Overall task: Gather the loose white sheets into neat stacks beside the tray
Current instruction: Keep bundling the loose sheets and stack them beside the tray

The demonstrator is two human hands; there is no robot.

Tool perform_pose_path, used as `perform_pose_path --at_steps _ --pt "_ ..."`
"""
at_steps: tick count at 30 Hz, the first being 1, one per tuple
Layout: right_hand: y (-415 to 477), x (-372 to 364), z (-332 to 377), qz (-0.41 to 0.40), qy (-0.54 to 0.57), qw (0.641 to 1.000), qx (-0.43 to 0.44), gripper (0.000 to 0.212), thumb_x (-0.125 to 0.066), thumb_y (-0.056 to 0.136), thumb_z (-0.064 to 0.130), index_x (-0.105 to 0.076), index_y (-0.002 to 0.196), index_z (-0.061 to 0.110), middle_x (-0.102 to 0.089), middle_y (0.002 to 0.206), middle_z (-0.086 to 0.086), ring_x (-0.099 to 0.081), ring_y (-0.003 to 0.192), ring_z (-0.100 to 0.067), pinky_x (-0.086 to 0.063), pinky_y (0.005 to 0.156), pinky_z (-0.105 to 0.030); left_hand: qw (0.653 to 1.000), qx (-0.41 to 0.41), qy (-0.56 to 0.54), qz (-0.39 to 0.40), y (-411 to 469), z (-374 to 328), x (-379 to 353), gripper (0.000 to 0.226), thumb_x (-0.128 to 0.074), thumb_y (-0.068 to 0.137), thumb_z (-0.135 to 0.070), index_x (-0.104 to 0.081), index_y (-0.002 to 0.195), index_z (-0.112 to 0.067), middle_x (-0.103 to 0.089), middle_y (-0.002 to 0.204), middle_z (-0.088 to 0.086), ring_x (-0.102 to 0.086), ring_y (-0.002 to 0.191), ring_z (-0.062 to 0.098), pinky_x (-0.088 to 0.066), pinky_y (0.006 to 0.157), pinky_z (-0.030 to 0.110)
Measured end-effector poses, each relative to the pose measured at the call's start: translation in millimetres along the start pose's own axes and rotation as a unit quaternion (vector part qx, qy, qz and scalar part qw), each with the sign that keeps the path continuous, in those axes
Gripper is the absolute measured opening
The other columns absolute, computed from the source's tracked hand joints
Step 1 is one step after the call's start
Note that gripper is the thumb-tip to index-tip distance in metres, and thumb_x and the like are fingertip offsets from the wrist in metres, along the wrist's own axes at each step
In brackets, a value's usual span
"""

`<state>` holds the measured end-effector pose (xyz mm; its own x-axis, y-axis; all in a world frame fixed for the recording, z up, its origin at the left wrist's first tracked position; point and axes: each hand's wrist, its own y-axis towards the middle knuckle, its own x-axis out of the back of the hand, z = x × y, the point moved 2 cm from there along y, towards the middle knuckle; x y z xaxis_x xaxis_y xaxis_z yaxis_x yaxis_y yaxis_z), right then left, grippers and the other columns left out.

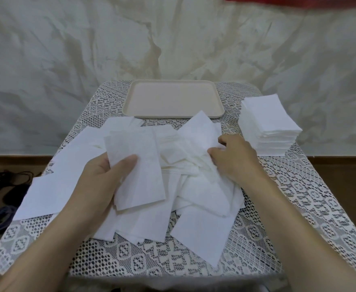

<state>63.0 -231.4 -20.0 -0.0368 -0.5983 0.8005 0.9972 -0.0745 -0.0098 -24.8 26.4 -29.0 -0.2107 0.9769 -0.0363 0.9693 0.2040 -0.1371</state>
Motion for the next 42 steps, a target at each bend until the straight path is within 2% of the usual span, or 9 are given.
perform_pose_path --at_steps 4,7,13,17,23,28,33,37,42 --pt "-7.1 17.4 -1.1 0.004 0.127 0.992 -0.008 0.022 -0.067 0.090 0.022 -0.062 0.082 0.003 -0.063 0.074 -0.006 -0.057 0.073 -0.028 -0.041 0.063 -0.036 1.000 0.003 -0.003 0.002 0.0 -1.2 0.6 0.020 -0.062 0.102 -0.024 -0.077 0.112 -0.013 -0.080 0.111 0.012 -0.077 0.102 0.035 -0.055 0.099 0.061" --pt "-27.9 34.5 -1.5 0.039 0.236 0.971 0.001 0.013 -0.069 0.092 0.018 -0.071 0.088 0.005 -0.072 0.075 -0.002 -0.064 0.064 -0.013 -0.044 0.057 -0.025 1.000 0.002 -0.001 -0.002 -1.6 -4.2 -0.1 0.020 -0.061 0.103 -0.023 -0.074 0.113 -0.011 -0.081 0.107 0.011 -0.078 0.097 0.033 -0.058 0.095 0.057" --pt "-64.0 8.3 -13.7 0.105 0.126 0.986 0.033 0.037 -0.065 0.080 0.047 -0.066 0.090 0.012 -0.073 0.085 -0.005 -0.070 0.081 -0.030 -0.056 0.077 -0.049 1.000 -0.001 -0.006 -0.010 -4.7 -8.5 -1.0 0.019 -0.061 0.104 -0.023 -0.075 0.112 -0.013 -0.081 0.107 0.010 -0.078 0.097 0.031 -0.059 0.092 0.054" --pt "-65.6 21.4 -15.1 0.106 0.249 0.961 0.053 0.015 -0.073 0.093 0.026 -0.070 0.083 0.014 -0.075 0.078 0.003 -0.070 0.070 -0.017 -0.051 0.065 -0.036 1.000 -0.008 -0.002 -0.013 -6.9 -9.1 -3.2 0.017 -0.061 0.104 -0.023 -0.075 0.110 -0.015 -0.081 0.106 0.008 -0.078 0.096 0.030 -0.059 0.092 0.053" --pt "-38.9 27.7 -15.2 0.014 0.349 0.935 0.065 0.011 -0.072 0.094 0.015 -0.072 0.100 0.005 -0.075 0.097 -0.015 -0.068 0.080 -0.021 -0.050 0.072 -0.033 1.000 -0.006 -0.006 -0.011 -5.0 -10.1 -4.8 0.017 -0.061 0.104 -0.023 -0.075 0.111 -0.016 -0.081 0.107 0.007 -0.078 0.097 0.029 -0.059 0.091 0.052" --pt "-5.4 21.5 -10.2 0.011 0.274 0.959 0.071 0.005 -0.073 0.093 0.022 -0.070 0.088 0.020 -0.073 0.090 0.002 -0.067 0.081 -0.016 -0.053 0.074 -0.034 1.000 -0.004 -0.002 -0.011 -3.8 -5.8 -3.4 0.019 -0.060 0.105 -0.025 -0.076 0.110 -0.017 -0.081 0.108 0.008 -0.078 0.097 0.030 -0.058 0.092 0.053" --pt "1.6 12.1 -9.3 0.109 0.129 0.984 0.053 0.056 -0.073 0.074 0.052 -0.061 0.093 0.001 -0.069 0.094 -0.017 -0.062 0.077 -0.021 -0.045 0.069 -0.037 1.000 -0.005 0.007 -0.013 -1.6 -2.4 -0.6 0.020 -0.057 0.106 -0.021 -0.076 0.111 -0.015 -0.081 0.107 0.009 -0.078 0.098 0.031 -0.057 0.093 0.053" --pt "-3.7 23.6 -7.8 0.174 0.146 0.974 0.029 0.024 -0.079 0.087 0.035 -0.075 0.097 0.013 -0.078 0.093 -0.006 -0.075 0.080 -0.020 -0.062 0.064 -0.042 1.000 -0.007 0.009 -0.009 -2.4 -2.1 0.2 0.021 -0.057 0.106 -0.021 -0.077 0.108 -0.016 -0.081 0.106 0.008 -0.078 0.097 0.030 -0.057 0.091 0.050" --pt "-22.7 25.6 -8.5 0.236 0.172 0.956 0.027 0.014 -0.079 0.088 0.028 -0.076 0.094 0.015 -0.079 0.083 0.006 -0.074 0.071 -0.010 -0.055 0.055 -0.023 1.000 -0.016 0.009 -0.004 -3.5 -3.3 -0.1 0.019 -0.063 0.102 -0.023 -0.080 0.100 -0.016 -0.081 0.107 0.010 -0.077 0.099 0.034 -0.058 0.092 0.054"
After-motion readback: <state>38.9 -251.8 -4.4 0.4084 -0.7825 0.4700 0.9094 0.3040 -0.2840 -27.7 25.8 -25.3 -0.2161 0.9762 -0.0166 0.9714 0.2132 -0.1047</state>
